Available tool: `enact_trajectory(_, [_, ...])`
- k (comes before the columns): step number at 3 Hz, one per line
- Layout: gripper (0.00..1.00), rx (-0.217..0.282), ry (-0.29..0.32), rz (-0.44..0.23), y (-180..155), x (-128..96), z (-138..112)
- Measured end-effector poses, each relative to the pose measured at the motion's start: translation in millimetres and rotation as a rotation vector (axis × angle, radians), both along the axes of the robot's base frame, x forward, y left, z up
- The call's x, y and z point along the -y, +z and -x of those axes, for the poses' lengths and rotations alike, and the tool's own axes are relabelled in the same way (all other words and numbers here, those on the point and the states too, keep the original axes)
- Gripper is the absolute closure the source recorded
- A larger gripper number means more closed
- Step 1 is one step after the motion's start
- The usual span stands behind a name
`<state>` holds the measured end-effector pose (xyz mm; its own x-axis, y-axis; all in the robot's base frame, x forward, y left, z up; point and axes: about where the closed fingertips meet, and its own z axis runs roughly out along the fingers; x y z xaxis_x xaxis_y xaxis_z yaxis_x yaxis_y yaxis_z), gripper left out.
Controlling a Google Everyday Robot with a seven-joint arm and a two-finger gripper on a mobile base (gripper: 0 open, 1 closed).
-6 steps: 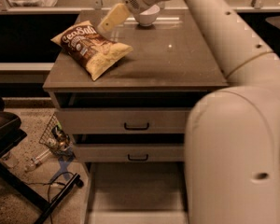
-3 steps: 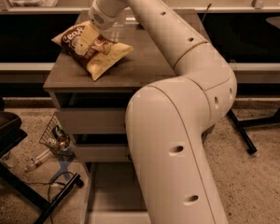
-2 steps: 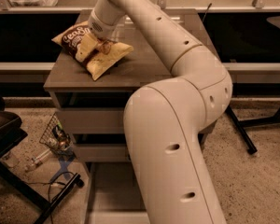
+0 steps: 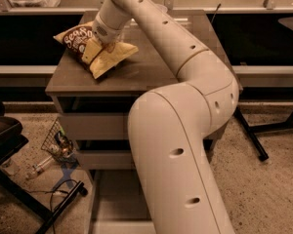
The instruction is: Place brown chip bag into bottom drawer
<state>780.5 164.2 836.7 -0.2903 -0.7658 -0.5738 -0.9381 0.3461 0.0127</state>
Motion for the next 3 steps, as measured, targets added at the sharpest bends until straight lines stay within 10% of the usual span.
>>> enact_trajectory(1, [0.95, 0.0, 0.0, 0.0, 7, 0, 0])
enact_trajectory(3, [1.0, 0.053, -0.03, -0.03, 54, 35, 16])
